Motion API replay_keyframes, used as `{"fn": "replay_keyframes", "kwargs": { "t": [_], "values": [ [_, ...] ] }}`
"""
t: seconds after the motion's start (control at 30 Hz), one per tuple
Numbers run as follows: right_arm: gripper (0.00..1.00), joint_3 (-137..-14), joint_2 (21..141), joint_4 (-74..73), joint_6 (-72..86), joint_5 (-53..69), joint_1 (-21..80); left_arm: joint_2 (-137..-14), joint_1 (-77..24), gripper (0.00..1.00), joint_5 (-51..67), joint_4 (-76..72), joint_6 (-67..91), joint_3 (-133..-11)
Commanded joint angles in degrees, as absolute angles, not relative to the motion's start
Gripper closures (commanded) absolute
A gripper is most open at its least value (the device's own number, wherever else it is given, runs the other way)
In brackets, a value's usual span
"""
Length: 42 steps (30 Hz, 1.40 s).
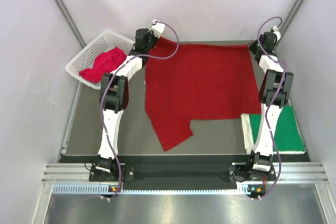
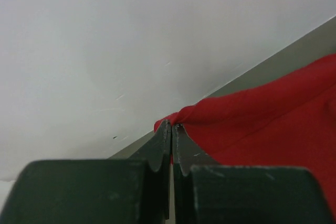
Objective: Fold and stack the t-shirts
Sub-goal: Fold the tshirt
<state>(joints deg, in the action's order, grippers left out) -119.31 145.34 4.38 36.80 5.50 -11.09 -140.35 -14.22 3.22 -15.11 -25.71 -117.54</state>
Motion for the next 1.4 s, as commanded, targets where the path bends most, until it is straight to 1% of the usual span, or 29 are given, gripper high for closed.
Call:
{"fn": "replay_keyframes", "kwargs": {
  "t": [0.0, 0.23, 0.3, 0.37, 0.43, 0.67, 0.87, 0.93, 1.07, 1.37],
  "values": [
    [1.0, -118.2, 135.5, 5.0, 33.9, 7.3, -12.0, -131.8, -14.3, 1.0, 1.7, -13.5, -27.3, -117.4],
    [1.0, -112.0, 131.1, 2.0, 33.0, 7.4, -13.0, -126.8, -14.9, 1.0, 0.4, -3.9, -26.7, -116.3],
    [1.0, -109.4, 129.8, 1.7, 32.7, 7.9, -13.2, -125.0, -15.6, 1.0, -2.5, -0.3, -26.7, -115.7],
    [1.0, -107.8, 129.1, 1.0, 32.2, 7.9, -13.4, -123.3, -15.7, 1.0, -2.6, 1.7, -26.0, -112.5],
    [1.0, -106.4, 128.3, 0.3, 31.9, 8.1, -13.4, -120.9, -16.0, 1.0, -2.4, 2.5, -25.2, -108.7],
    [1.0, -101.7, 125.6, -3.0, 30.1, 8.3, -15.5, -115.9, -16.5, 1.0, -0.3, 6.9, -23.3, -101.9],
    [1.0, -99.5, 124.6, -5.0, 29.4, 9.8, -16.3, -113.6, -16.7, 1.0, 0.5, 14.3, -22.9, -101.3],
    [1.0, -98.9, 124.1, -5.4, 28.7, 10.1, -16.3, -112.6, -16.7, 1.0, -1.7, 16.8, -22.2, -100.8],
    [1.0, -98.4, 123.7, -7.0, 27.9, 11.5, -16.4, -110.5, -17.0, 1.0, -2.3, 20.1, -19.0, -99.6],
    [1.0, -94.8, 121.7, -7.9, 28.5, 14.4, -16.5, -107.3, -20.9, 1.0, -8.8, 27.2, -17.4, -95.5]
  ]
}}
